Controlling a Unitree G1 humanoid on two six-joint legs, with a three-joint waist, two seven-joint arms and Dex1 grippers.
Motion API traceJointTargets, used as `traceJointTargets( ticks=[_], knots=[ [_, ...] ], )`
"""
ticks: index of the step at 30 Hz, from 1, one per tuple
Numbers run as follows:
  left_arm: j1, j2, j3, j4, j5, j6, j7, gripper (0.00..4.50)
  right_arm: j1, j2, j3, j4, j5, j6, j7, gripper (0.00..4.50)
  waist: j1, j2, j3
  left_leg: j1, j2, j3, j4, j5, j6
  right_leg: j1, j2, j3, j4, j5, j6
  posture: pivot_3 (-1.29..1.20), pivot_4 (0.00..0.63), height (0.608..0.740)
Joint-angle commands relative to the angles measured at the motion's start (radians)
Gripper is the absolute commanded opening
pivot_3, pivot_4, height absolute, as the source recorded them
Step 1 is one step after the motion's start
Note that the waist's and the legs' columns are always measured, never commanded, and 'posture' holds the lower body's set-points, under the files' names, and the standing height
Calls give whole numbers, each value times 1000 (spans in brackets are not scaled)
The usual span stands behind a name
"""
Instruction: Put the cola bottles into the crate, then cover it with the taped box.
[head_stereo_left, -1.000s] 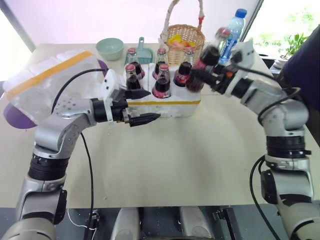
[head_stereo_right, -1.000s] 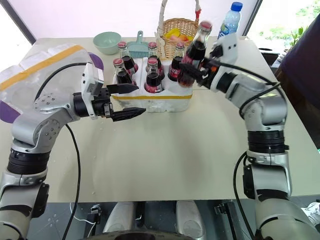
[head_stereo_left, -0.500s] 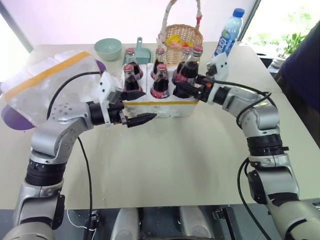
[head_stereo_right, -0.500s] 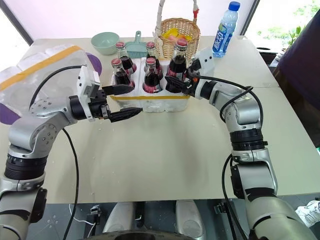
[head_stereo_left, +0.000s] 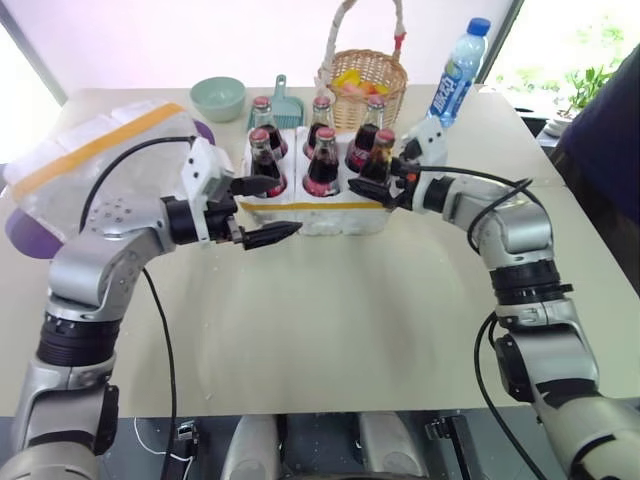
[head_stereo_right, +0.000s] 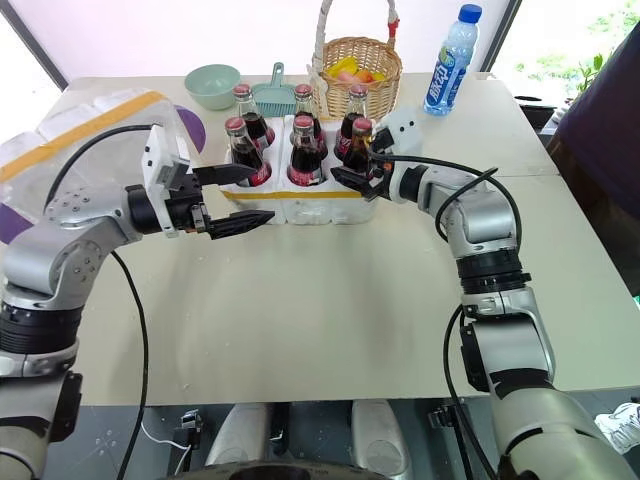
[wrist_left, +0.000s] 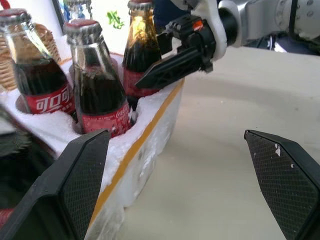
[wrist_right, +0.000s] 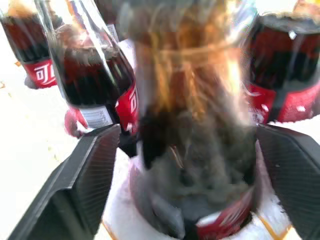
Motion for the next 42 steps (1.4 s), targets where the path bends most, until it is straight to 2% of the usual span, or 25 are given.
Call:
traceJointTargets(
  ticks=[1, 3, 7, 10, 15, 18, 21, 25, 29, 35, 42],
  knots=[
    [12, 107, 91, -16, -4, -9, -54, 4500, 1, -118, -51, -179, 72, 77, 114, 4465, 0, 0, 0, 0, 0, 0, 0, 0, 0, 0, 0, 0, 0, 0, 0, 0, 150, 740],
    [31, 178, 129, -17, -17, -3, -92, 4500, 0, -185, -74, -244, 112, 117, 171, 4465, -1, 0, 1, -1, 0, 0, -1, 0, 0, -2, 0, 0, -1, 0, 0, 0, 150, 740],
    [111, 422, 279, 59, -21, 6, -261, 4500, -51, -374, -164, -310, 239, 233, 322, 4465, -6, 1, 1, 0, 1, 1, -1, 0, 0, -2, 1, 0, -1, 0, 0, 0, 150, 740],
    [236, 606, 388, 201, 37, -34, -431, 4500, -90, -481, -202, -313, 300, 267, 418, 4465, -7, 1, 2, 1, 1, 2, -3, 0, 0, -2, 1, 0, -1, -1, -2, 0, 150, 740],
    [443, 793, 474, 538, 227, -259, -638, 4500, -159, -530, -223, -307, 377, 311, 480, 4465, -15, 1, 2, 3, 3, 5, -4, 0, 0, -2, 0, 0, -1, -5, -9, 0, 150, 740],
    [415, 856, 385, 762, 320, -445, -623, 4500, -172, -515, -229, -321, 410, 318, 483, 4465, -17, 1, 2, 3, 3, 5, -5, 0, 0, -3, 0, -1, 0, -6, -11, 0, 150, 740],
    [222, 844, 232, 931, 421, -565, -543, 4500, -167, -498, -223, -344, 429, 318, 471, 4465, -11, 1, 2, 1, 3, 5, -4, 0, 0, -4, 0, -1, 0, -6, -11, 0, 150, 740],
    [-176, 745, 25, 1127, 610, -662, -475, 4500, -140, -495, -207, -366, 415, 300, 467, 4465, 8, 1, 2, -1, 2, 4, -2, 0, 0, -5, 0, -2, 2, -4, -6, 0, 150, 740],
    [-422, 654, -113, 1299, 767, -729, -421, 4500, -148, -505, -219, -371, 431, 320, 456, 4465, 22, 0, 1, -2, 2, 4, -1, 0, 0, -5, 0, -2, 2, -3, -4, 0, 150, 740],
    [-531, 577, -209, 1448, 880, -769, -363, 4500, -138, -535, -237, -388, 439, 335, 434, 4465, 17, 0, 1, -2, 2, 4, -1, -1, 1, -6, 0, -1, 2, -3, -4, 0, 150, 740],
    [-556, 498, -208, 1511, 909, -754, -256, 4500, -130, -584, -275, -427, 473, 371, 412, 4465, 22, 0, 1, -2, 2, 4, -1, -1, 1, -6, 0, -2, 3, -3, -4, 0, 150, 740]
  ],
)
